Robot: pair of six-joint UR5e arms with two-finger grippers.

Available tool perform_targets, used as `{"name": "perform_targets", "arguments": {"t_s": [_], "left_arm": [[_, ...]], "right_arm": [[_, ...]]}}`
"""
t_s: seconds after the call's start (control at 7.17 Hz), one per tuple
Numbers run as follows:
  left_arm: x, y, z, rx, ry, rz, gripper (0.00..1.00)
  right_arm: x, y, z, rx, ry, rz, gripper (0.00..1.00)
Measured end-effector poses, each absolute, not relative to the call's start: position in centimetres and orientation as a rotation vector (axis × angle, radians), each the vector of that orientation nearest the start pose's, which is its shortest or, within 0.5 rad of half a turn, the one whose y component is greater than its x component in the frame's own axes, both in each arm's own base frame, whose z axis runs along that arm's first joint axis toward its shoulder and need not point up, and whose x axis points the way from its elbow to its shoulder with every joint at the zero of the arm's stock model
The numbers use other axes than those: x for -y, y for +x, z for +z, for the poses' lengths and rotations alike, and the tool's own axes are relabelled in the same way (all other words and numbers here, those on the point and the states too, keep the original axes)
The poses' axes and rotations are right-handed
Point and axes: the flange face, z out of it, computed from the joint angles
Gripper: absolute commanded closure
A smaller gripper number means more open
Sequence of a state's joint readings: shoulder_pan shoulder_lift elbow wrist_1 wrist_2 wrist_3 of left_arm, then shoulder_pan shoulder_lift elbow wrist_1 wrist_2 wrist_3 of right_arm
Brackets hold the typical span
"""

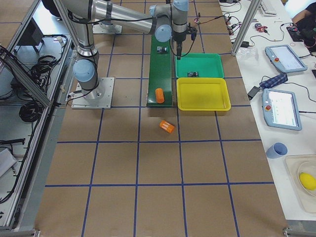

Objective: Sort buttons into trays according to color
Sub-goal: 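Lower right gripper onto second green button on belt while left grasps yellow button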

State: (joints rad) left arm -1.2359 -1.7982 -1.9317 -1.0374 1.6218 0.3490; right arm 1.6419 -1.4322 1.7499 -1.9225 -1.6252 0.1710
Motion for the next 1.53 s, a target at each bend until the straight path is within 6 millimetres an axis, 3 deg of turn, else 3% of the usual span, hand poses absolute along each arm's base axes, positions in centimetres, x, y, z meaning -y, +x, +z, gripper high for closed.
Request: {"name": "perform_targets", "arguments": {"t_s": [0.28, 0.56, 0.7, 0.84, 0.98, 1.26, 1.53], "left_arm": [[54.0, 8.7, 22.2, -3.098, 0.063, 0.090, 0.00], [54.1, 10.6, 19.8, -3.106, 0.073, 0.121, 0.01], [54.0, 11.5, 18.8, -3.114, 0.084, 0.141, 0.35], [53.8, 11.9, 18.1, -3.121, 0.083, 0.159, 0.76], [53.6, 12.0, 17.7, -3.123, 0.086, 0.174, 0.99], [53.3, 12.0, 18.4, -3.117, 0.095, 0.192, 1.00], [53.5, 10.7, 21.7, -3.106, 0.121, 0.225, 1.00]], "right_arm": [[48.8, 19.5, 35.6, -3.162, 0.212, 0.008, 0.00], [47.5, 22.8, 33.1, -3.154, 0.211, 0.060, 0.00], [47.7, 23.5, 31.6, -3.155, 0.208, 0.082, 0.00], [48.0, 23.8, 30.4, -3.156, 0.204, 0.101, 0.00], [48.2, 24.1, 29.3, -3.148, 0.195, 0.131, 0.00], [48.8, 24.6, 27.5, -3.123, 0.178, 0.163, 0.00], [49.0, 24.9, 25.7, -3.121, 0.126, 0.196, 0.16]]}}
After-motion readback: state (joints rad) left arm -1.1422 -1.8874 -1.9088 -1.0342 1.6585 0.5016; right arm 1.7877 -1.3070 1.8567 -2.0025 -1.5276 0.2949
